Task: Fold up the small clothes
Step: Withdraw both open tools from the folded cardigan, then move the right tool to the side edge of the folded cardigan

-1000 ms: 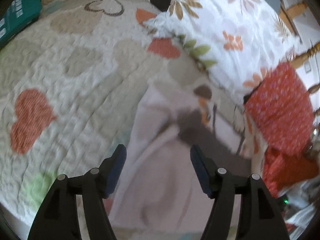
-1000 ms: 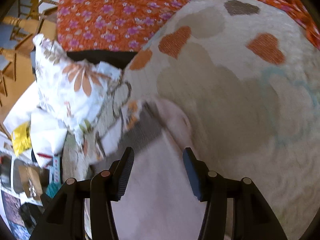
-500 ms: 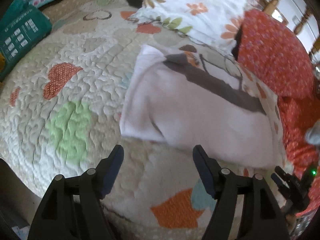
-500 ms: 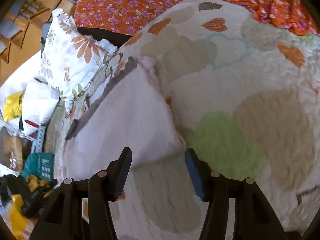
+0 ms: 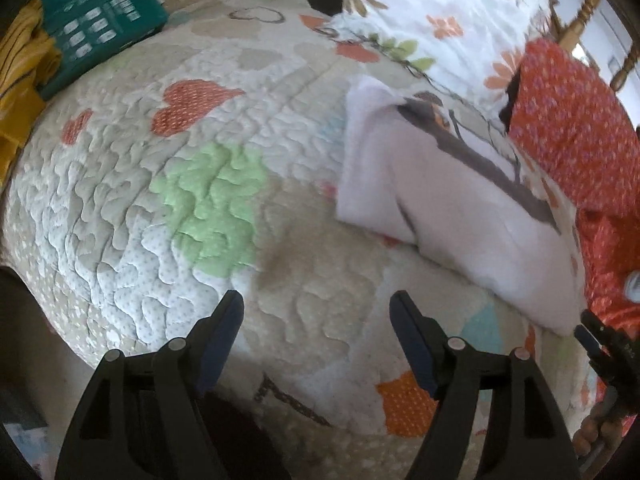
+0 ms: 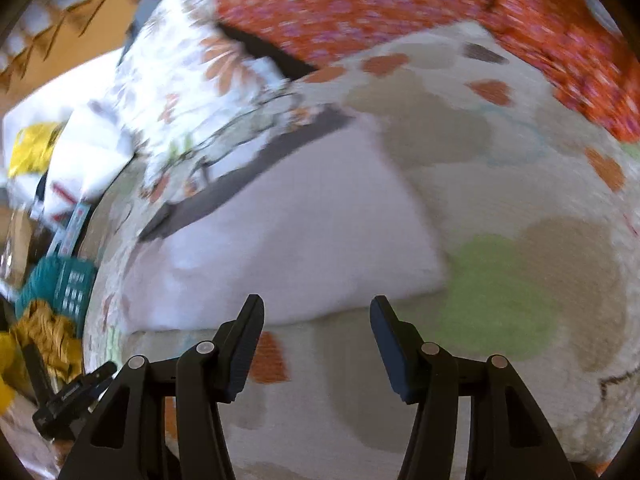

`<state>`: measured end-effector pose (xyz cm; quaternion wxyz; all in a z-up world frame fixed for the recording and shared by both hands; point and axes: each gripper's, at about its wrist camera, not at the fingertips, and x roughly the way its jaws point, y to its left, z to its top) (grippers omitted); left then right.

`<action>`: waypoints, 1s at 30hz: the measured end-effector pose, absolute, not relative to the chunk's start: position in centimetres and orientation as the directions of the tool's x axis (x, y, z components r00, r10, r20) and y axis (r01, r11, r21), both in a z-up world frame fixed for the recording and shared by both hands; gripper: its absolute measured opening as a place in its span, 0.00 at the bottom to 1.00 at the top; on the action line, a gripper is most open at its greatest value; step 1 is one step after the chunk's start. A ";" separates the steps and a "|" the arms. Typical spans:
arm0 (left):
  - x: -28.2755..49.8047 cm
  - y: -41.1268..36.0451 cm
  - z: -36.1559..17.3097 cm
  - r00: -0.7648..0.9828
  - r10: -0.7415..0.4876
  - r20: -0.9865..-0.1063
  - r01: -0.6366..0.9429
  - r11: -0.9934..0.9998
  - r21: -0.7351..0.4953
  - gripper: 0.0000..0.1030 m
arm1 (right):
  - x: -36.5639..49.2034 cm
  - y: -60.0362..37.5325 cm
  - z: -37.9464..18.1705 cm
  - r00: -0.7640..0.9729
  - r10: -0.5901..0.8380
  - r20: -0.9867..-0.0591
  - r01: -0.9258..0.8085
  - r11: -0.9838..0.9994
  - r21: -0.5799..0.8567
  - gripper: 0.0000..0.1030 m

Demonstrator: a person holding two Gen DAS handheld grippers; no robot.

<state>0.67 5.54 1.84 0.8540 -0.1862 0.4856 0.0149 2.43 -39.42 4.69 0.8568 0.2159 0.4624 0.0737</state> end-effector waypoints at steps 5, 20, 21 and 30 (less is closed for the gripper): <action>-0.6 6.7 0.3 0.573 -0.190 -0.797 -0.209 0.907 -0.366 0.72 | 6.4 -30.7 5.0 0.508 0.354 -0.785 -0.080 0.927 0.366 0.58; -0.9 8.9 -0.2 0.642 -0.268 -0.718 -0.180 0.858 -0.480 0.76 | 22.8 -5.8 1.4 0.445 0.160 -0.881 -0.357 0.934 -0.011 0.51; -0.9 9.1 -0.3 0.644 -0.272 -0.715 -0.179 0.855 -0.487 0.76 | 23.7 -4.7 1.3 0.443 0.151 -0.884 -0.361 0.932 -0.022 0.51; -0.9 9.9 -0.6 0.651 -0.303 -0.696 -0.182 0.827 -0.531 0.76 | 25.0 -1.2 4.5 0.460 0.189 -0.867 -0.465 0.884 -0.055 0.51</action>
